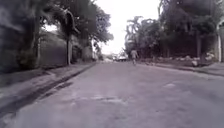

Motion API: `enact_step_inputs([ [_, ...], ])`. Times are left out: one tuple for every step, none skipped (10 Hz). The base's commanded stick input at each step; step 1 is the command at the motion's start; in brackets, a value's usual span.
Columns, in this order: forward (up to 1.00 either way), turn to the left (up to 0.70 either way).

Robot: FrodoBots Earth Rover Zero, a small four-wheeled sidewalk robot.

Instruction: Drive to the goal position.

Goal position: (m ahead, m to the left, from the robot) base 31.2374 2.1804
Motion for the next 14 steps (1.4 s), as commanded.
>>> enact_step_inputs([
  [1.0, 0.0],
  [1.0, 0.0],
  [1.0, 0.0],
  [1.0, 0.0],
  [1.0, 0.0],
  [1.0, 0.0],
  [1.0, 0.0],
  [1.0, 0.0],
  [1.0, 0.0],
  [1.0, 0.0],
  [1.0, 0.0],
  [1.0, 0.0],
  [1.0, 0.0],
  [1.0, 0.0],
])
